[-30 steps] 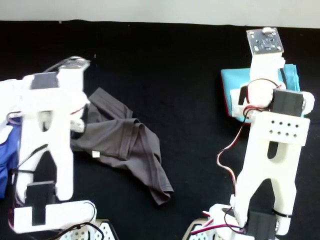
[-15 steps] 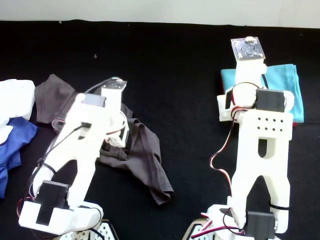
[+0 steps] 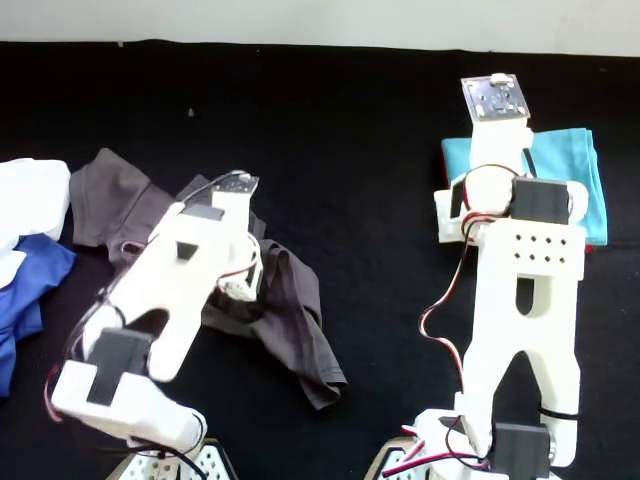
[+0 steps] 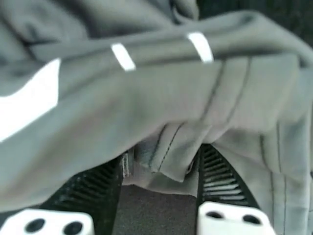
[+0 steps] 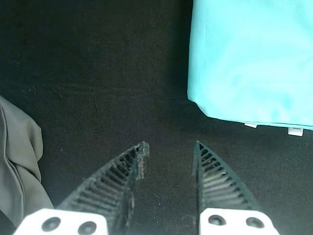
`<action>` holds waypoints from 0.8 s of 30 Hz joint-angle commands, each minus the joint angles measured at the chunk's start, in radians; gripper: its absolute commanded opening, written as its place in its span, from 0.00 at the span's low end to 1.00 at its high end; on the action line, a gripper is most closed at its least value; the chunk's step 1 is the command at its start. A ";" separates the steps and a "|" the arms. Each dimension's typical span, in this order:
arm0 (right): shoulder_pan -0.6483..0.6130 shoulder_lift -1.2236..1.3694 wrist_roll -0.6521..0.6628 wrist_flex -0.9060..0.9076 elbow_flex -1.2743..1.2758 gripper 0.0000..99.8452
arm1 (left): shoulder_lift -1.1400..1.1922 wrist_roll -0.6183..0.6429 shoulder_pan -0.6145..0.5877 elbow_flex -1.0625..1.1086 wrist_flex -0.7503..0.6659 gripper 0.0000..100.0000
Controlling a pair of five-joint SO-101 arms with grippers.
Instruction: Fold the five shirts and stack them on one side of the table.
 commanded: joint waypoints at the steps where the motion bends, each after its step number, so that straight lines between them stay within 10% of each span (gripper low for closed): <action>1: -0.002 -0.031 -0.005 -0.008 0.002 0.15 | 0.059 0.002 0.007 -0.111 0.071 0.17; 9: -0.002 -0.025 -0.005 -0.008 0.002 0.15 | 0.059 0.000 0.007 -0.266 0.288 0.04; 24: -0.002 -0.024 -0.002 -0.008 0.002 0.15 | 0.068 0.000 0.007 -0.358 0.376 0.12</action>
